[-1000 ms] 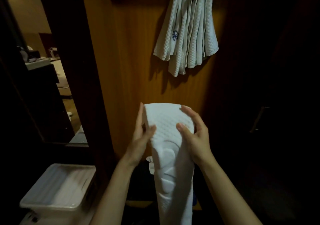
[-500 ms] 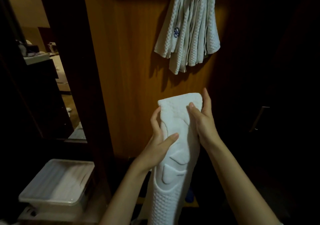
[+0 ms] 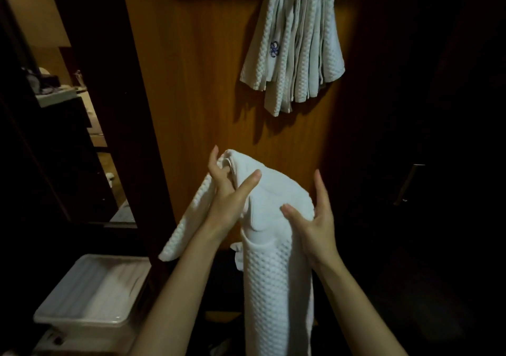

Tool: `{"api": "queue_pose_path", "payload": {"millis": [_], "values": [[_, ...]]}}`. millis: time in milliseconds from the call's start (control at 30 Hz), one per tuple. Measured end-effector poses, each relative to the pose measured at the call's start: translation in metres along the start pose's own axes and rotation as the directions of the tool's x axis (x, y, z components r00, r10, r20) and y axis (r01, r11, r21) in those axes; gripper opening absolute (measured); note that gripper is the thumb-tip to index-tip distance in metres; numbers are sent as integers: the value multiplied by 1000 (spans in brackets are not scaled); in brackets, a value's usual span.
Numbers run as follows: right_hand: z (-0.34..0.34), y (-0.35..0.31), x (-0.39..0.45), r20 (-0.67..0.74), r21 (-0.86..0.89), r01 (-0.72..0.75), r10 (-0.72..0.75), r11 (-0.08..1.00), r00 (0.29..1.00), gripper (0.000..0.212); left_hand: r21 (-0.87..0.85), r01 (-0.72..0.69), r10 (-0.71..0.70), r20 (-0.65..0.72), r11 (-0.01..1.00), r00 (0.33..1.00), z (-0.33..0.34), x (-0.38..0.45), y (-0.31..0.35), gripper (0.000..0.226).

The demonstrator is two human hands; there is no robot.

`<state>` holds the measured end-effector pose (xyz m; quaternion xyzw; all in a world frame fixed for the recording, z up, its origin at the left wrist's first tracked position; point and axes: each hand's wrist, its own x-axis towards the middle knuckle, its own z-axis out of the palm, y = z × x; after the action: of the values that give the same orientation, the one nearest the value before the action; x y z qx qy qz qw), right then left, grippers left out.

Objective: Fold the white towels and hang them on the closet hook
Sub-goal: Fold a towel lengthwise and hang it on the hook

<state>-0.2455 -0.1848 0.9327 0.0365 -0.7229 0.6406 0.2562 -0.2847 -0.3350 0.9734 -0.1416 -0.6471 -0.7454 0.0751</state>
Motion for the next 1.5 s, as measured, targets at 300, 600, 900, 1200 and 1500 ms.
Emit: {"api": "queue_pose_path", "payload": {"millis": [300,600,900,1200,1500], "values": [[11,-22,32,-17,109,58,-57,992,998,88,-198,404,-378,157,893,913,-19,-9,-13,102],[-12,-43,60,56,-73,69,-65,995,996,98,-18,236,-217,336,972,917,-15,-12,3,102],[-34,-28,66,55,17,-277,276,961,960,96,9,-88,87,103,996,991,38,-11,37,98],[-34,6,20,434,18,-326,286,945,854,83,11,-78,77,-366,997,927,37,1,47,87],[-54,-10,53,358,59,-293,254,954,898,59,78,32,11,-488,996,873,12,4,44,104]]}}
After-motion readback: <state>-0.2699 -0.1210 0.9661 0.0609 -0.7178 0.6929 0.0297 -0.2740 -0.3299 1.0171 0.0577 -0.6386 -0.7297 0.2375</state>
